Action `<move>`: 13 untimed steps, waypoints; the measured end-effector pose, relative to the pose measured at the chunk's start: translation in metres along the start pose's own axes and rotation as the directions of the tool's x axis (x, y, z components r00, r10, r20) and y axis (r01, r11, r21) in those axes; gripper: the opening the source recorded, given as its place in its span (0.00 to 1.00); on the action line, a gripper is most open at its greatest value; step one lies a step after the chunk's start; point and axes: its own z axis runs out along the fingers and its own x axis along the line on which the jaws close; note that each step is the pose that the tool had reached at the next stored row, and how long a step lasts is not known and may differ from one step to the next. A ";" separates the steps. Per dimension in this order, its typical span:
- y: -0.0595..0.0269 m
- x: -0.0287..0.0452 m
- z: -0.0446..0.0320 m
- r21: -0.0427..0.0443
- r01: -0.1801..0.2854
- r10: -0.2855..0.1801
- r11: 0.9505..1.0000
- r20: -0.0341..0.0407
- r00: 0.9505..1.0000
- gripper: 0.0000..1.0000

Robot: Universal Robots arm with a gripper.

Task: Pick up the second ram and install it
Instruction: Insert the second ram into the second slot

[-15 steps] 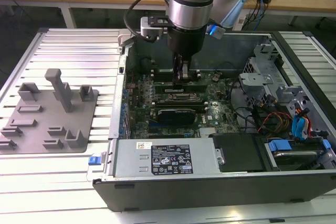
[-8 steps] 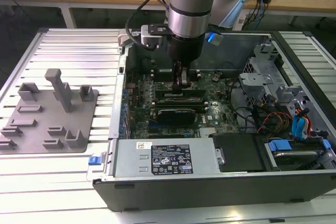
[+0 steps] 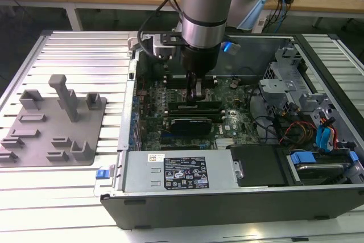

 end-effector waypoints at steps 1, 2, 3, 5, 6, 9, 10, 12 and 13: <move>0.0000 0.0000 0.0011 0.000 -0.001 0.001 1.000 0.000 1.000 0.09; -0.0001 0.0000 0.0027 0.000 -0.001 0.001 1.000 0.000 1.000 0.09; -0.0001 0.0000 0.0036 0.000 -0.001 0.001 1.000 0.000 1.000 0.09; -0.0004 0.0000 0.0045 0.000 -0.001 0.001 1.000 0.000 1.000 0.09; -0.0014 0.0000 0.0055 0.000 -0.002 0.002 1.000 0.000 1.000 0.09; -0.0021 0.0000 0.0062 0.000 -0.006 0.006 1.000 0.000 1.000 0.09; -0.0023 0.0000 0.0069 0.000 -0.009 0.009 1.000 0.000 1.000 0.09; -0.0025 0.0000 0.0076 0.000 -0.018 0.018 1.000 0.000 1.000 0.09; -0.0030 -0.0005 0.0080 0.000 -0.018 0.018 1.000 0.001 1.000 0.09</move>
